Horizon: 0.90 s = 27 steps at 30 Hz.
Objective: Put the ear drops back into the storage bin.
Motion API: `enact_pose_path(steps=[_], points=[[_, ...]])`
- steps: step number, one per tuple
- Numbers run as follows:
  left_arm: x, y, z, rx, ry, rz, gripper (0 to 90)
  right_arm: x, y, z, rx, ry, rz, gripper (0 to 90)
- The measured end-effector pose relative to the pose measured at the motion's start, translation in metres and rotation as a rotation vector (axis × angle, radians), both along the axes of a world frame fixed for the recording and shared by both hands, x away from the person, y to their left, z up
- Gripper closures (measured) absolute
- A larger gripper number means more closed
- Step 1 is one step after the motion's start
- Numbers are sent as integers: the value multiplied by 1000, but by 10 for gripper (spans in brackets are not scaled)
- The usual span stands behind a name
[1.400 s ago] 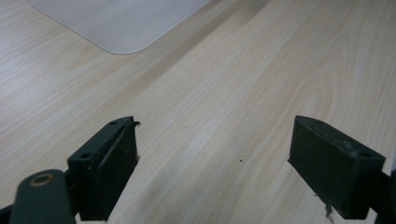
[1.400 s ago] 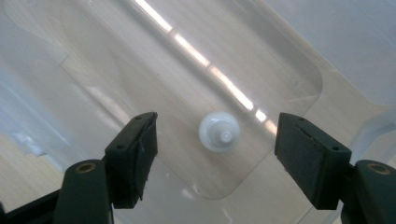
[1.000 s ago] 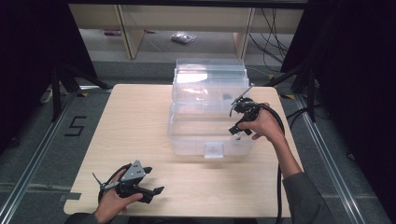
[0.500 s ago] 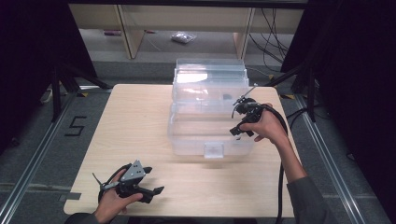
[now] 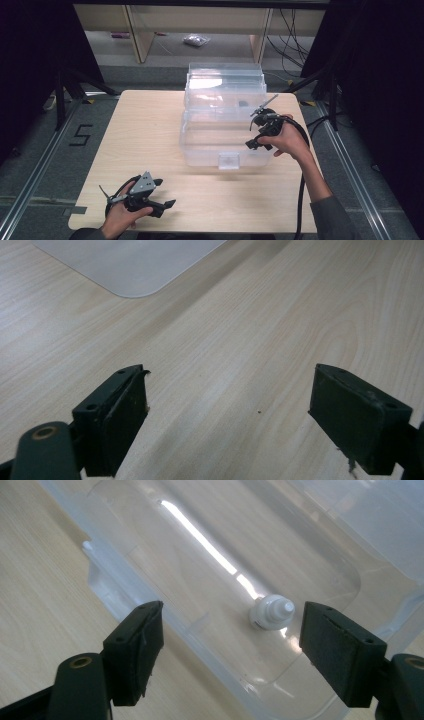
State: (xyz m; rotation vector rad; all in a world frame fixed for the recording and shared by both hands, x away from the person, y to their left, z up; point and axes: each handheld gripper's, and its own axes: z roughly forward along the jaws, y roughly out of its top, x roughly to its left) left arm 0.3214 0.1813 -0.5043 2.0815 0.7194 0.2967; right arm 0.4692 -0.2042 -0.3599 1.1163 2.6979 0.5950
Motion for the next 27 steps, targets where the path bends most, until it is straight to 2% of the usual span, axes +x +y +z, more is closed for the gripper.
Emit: enact_pose_path(steps=[1,4,5,6,7,8,9,12,13,14,16,19,20,23,24,25,26,27], points=[[2,2,1,40,-18,-16,148,-1,0,0,1,0,3,264],[0,0,0,-4,-2,-1,148,-2,-2,1,7,-17,14,260],[0,0,1,6,0,-4,148,-4,-1,2,7,-6,0,260],[0,0,0,-7,-11,-2,148,-5,-2,2,10,-3,-2,259],[0,2,2,24,-7,-15,148,-5,-2,2,17,-12,4,259],[0,2,1,17,-12,-14,148,-8,-2,2,15,4,-22,259],[0,1,1,7,-6,-7,148,-7,-3,2,18,-9,7,259],[0,0,0,-3,-5,0,148,-10,-5,1,20,-29,23,257],[0,1,1,8,-5,-7,148,-13,-4,1,21,-9,0,257],[0,0,0,4,-2,-2,148,-15,-5,1,27,-6,1,257],[0,0,0,2,-7,-3,148,-16,-7,-1,34,-35,26,256],[0,1,1,4,-12,-4,148,-22,-8,-3,39,-39,23,254],[0,0,0,-8,-1,5,148,-25,-8,-3,48,-20,9,253],[0,2,3,29,-2,-18,148,-28,-10,-4,50,-49,36,249],[0,2,3,30,-1,-18,148,-32,-9,-3,57,-40,14,249],[0,1,1,3,-2,-6,148,-34,-9,-3,58,-41,19,246],[0,1,2,4,0,-6,148,-35,-10,-3,58,-57,31,245],[1,2,3,32,-1,-17,148,-37,-9,-4,61,-54,28,244]])
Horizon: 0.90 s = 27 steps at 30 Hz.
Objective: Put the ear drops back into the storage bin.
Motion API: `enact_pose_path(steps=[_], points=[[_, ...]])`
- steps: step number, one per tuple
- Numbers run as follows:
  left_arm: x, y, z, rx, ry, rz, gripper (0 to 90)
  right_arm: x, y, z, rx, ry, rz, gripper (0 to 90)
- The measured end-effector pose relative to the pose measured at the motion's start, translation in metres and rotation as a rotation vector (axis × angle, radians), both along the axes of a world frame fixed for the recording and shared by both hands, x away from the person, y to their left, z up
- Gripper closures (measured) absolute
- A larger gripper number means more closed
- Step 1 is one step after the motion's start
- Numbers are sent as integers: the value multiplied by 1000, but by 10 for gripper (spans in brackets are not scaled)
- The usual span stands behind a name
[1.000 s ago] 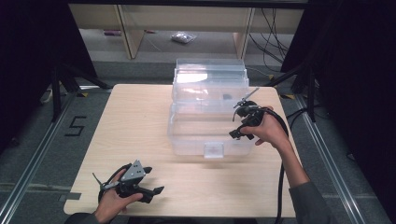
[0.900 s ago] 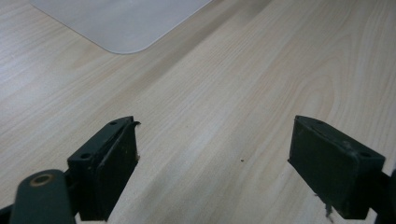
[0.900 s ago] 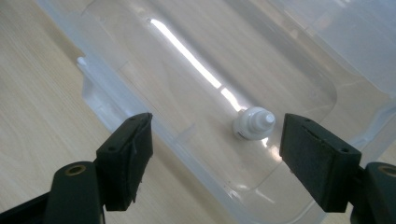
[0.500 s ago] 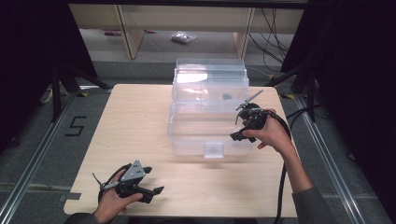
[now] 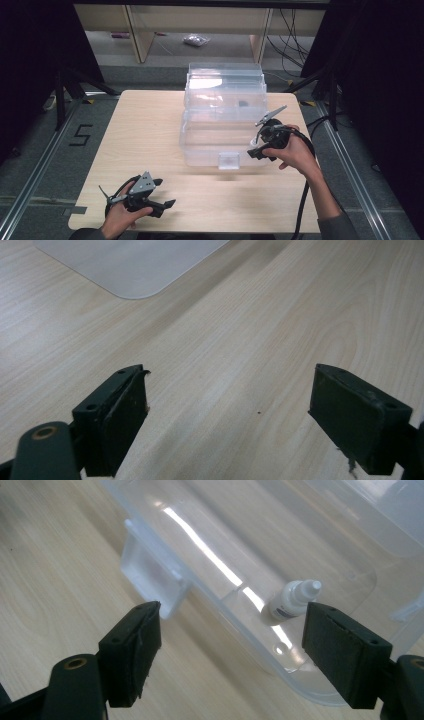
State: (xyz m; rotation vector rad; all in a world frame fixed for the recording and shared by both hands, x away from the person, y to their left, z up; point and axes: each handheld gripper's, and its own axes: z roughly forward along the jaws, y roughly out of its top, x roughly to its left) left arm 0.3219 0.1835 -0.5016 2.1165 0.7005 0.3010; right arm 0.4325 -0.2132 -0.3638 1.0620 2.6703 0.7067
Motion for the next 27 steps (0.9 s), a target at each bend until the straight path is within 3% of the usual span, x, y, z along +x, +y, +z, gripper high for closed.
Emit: enact_pose_path(steps=[3,9,10,11,12,13,17,18,19,21,22,23,24,27], points=[[0,-2,-2,-32,-12,16,148,-6,0,-2,12,-10,5,239],[0,-2,-2,-29,-8,10,148,-20,-1,-10,31,3,20,235],[0,-2,-2,-28,-7,10,148,-22,-2,-12,30,-7,38,234],[0,-2,-2,-28,-8,11,148,-25,-2,-12,29,-5,15,233],[0,-2,-2,-29,-9,12,148,-27,-2,-13,38,-19,42,234],[-1,-3,-3,-47,-1,28,149,-30,-2,-14,47,-19,44,233],[0,-2,-2,-27,-7,14,148,-40,-1,-21,71,-42,70,229],[-1,-2,-2,-31,-3,20,148,-43,0,-22,86,-25,72,229],[-1,-2,-2,-31,-5,19,148,-45,1,-25,86,-44,79,226],[0,-1,-2,-18,-12,9,148,-50,3,-28,92,-38,67,226],[-1,-2,-1,-26,11,19,148,-51,4,-31,84,-58,88,226],[-1,-2,-1,-25,7,17,148,-51,4,-33,71,-71,114,226],[-1,-2,-1,-25,7,17,148,-56,6,-33,72,-51,94,225],[-1,-1,0,-16,3,10,148,-60,9,-37,68,-55,119,226]])
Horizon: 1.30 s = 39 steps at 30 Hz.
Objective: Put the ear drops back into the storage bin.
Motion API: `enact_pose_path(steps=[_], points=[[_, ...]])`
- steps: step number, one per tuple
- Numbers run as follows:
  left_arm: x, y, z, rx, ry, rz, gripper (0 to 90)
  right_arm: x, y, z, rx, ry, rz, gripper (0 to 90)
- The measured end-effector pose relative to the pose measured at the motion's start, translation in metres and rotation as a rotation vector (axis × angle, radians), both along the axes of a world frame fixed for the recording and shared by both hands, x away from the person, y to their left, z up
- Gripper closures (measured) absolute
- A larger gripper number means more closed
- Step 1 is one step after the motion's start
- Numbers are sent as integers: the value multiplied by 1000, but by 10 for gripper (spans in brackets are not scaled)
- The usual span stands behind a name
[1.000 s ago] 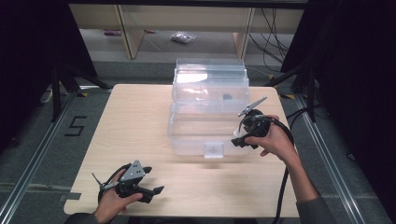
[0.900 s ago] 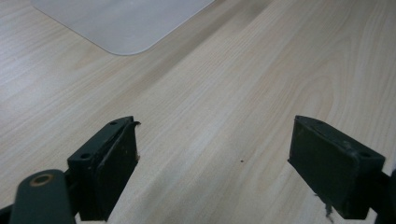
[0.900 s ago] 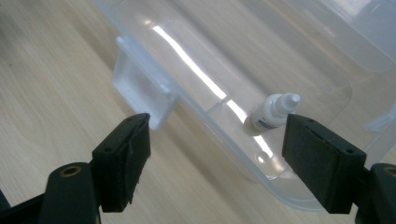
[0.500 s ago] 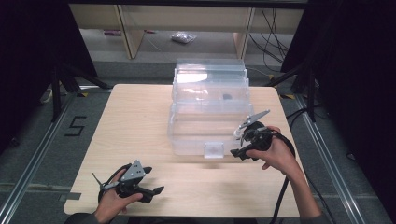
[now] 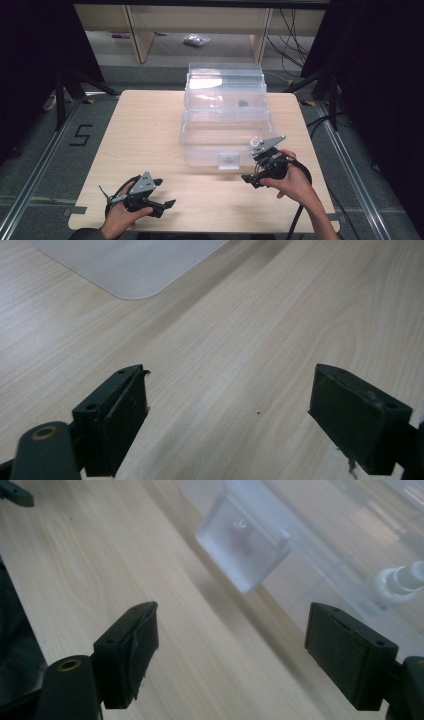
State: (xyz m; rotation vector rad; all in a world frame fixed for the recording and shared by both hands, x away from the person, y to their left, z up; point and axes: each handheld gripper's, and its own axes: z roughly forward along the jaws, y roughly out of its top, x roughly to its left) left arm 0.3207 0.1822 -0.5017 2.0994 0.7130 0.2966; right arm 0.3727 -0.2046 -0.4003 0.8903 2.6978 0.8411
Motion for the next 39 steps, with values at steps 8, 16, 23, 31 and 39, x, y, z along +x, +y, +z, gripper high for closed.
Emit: enact_pose_path(steps=[8,16,23,31,39], points=[[0,0,0,-4,0,-4,148,-7,2,-8,14,-14,-11,220],[0,0,0,3,-9,-1,148,-15,4,-23,33,-48,25,225],[0,0,0,-3,0,-4,148,-26,4,-37,42,-63,23,235],[1,0,0,9,-12,-8,148,-35,-5,-49,47,-53,13,230],[0,0,0,3,-1,-1,148,-38,-13,-60,84,-62,-14,223]])
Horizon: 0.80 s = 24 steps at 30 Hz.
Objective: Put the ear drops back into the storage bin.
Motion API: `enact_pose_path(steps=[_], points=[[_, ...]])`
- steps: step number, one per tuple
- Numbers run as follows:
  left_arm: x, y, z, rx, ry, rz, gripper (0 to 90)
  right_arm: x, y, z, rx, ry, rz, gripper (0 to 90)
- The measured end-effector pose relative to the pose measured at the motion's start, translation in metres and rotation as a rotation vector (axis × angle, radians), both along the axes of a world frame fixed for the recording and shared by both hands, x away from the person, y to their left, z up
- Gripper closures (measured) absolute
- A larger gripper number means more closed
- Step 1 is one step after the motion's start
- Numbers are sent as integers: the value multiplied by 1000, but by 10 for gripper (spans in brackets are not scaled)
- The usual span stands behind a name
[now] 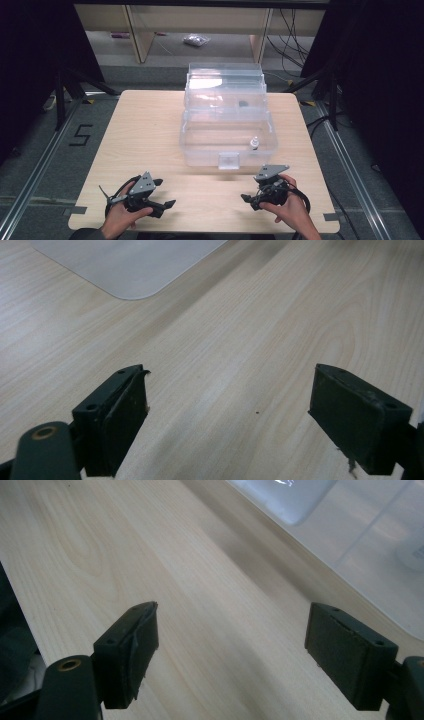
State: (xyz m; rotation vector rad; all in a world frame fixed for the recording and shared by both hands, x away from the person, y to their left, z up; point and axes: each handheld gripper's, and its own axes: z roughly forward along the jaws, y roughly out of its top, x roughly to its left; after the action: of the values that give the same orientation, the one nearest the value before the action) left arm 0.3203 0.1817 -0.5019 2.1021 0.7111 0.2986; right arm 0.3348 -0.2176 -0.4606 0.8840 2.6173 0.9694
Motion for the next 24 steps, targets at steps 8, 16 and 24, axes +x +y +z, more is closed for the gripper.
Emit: enact_pose_path(steps=[8,16,24], points=[[0,-1,-1,-20,-2,5,148,-9,-10,-11,21,11,-48,214],[0,0,-1,-9,-5,3,148,-13,-23,-12,83,-6,-93,215],[0,0,-1,-3,-10,-3,148,-20,-35,-19,98,10,-156,208]])
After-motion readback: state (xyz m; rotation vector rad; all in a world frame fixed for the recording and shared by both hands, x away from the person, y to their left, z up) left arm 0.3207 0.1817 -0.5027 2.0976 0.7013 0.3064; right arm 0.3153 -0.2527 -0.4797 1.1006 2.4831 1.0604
